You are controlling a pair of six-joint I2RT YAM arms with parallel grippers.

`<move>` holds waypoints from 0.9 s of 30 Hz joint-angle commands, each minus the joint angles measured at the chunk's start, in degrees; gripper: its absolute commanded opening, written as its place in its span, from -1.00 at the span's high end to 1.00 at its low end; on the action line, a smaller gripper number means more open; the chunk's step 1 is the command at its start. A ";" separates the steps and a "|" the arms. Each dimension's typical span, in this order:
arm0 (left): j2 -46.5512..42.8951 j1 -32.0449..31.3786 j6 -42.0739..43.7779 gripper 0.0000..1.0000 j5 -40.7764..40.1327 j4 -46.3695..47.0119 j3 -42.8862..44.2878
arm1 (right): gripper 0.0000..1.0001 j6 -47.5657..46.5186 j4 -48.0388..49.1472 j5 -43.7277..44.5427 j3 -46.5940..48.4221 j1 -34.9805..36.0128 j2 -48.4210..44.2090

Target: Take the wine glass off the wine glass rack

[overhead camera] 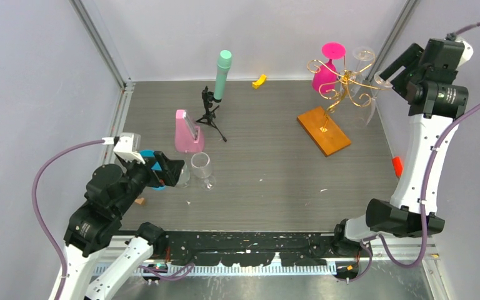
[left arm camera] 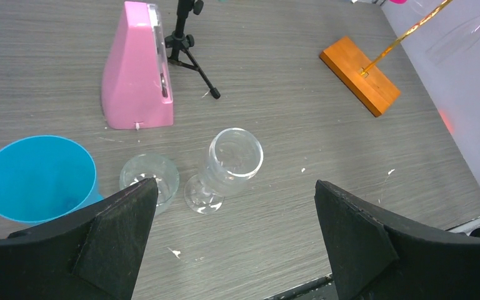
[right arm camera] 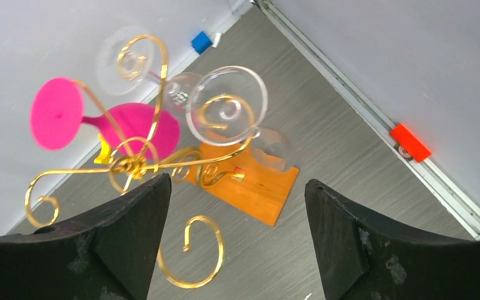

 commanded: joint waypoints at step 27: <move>4.33 -0.10 -3.02 -0.99 3.73 14.48 -5.86 | -0.28 10.43 26.67 -25.38 -19.82 -14.64 2.21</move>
